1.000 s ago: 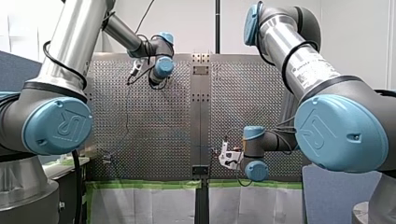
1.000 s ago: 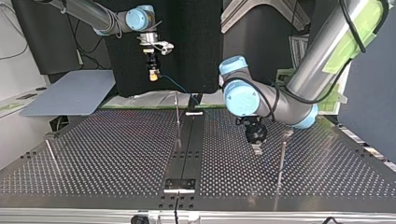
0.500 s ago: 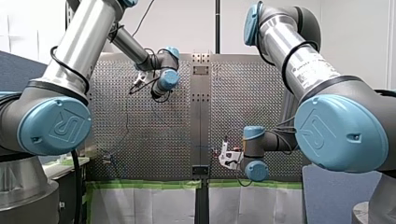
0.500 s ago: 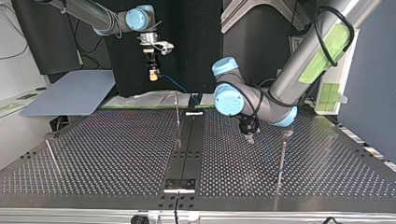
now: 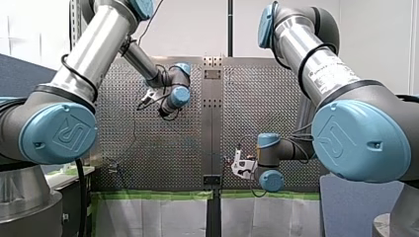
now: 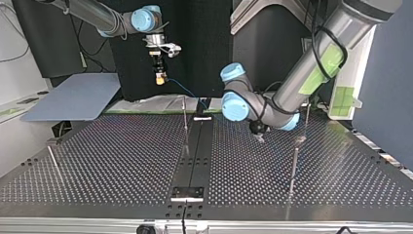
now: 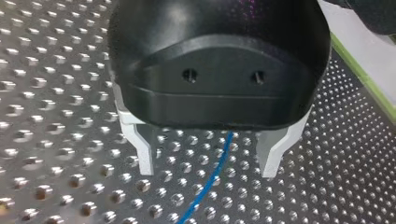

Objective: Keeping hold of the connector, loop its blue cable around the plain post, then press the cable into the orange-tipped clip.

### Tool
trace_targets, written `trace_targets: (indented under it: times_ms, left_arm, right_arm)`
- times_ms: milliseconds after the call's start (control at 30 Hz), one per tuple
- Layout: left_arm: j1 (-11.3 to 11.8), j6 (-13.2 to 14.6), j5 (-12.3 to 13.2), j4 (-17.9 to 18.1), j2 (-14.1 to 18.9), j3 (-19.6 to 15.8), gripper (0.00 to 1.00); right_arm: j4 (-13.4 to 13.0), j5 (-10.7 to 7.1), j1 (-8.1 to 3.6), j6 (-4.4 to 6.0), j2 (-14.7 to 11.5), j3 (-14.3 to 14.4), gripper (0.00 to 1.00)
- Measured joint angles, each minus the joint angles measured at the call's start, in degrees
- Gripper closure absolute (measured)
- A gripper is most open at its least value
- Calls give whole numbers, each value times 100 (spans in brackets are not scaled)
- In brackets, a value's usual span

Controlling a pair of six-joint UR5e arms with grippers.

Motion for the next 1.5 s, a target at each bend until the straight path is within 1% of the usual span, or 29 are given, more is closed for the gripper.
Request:
trace_targets:
  times_ms: [133,367,567,633,767,1067,1267,1367,1500]
  left_arm:
    - [-1,-74,-16,111,-90,36,0]
    - [-15,-374,-51,281,-181,103,0]
    - [-21,-594,-38,178,-446,281,0]
    - [-22,-641,-17,210,-537,304,0]
    - [16,-686,50,330,-681,322,0]
    - [152,-724,233,453,-775,357,0]
    - [105,-839,345,311,-1026,586,0]
    - [75,-887,449,341,-1195,673,0]
    - [31,-924,588,421,-1404,695,0]
  right_arm:
    - [-4,0,1,0,0,0,100]
    - [-2,0,1,-1,0,0,100]
    - [2,0,1,-2,1,0,100]
    - [5,0,6,-3,0,-1,100]
    - [6,0,10,-4,0,0,100]
    - [0,0,12,-18,0,0,100]
    - [1,-2,11,-19,0,-1,100]
    - [8,-1,10,-24,0,-1,100]
    - [3,-3,10,-41,0,-2,100]
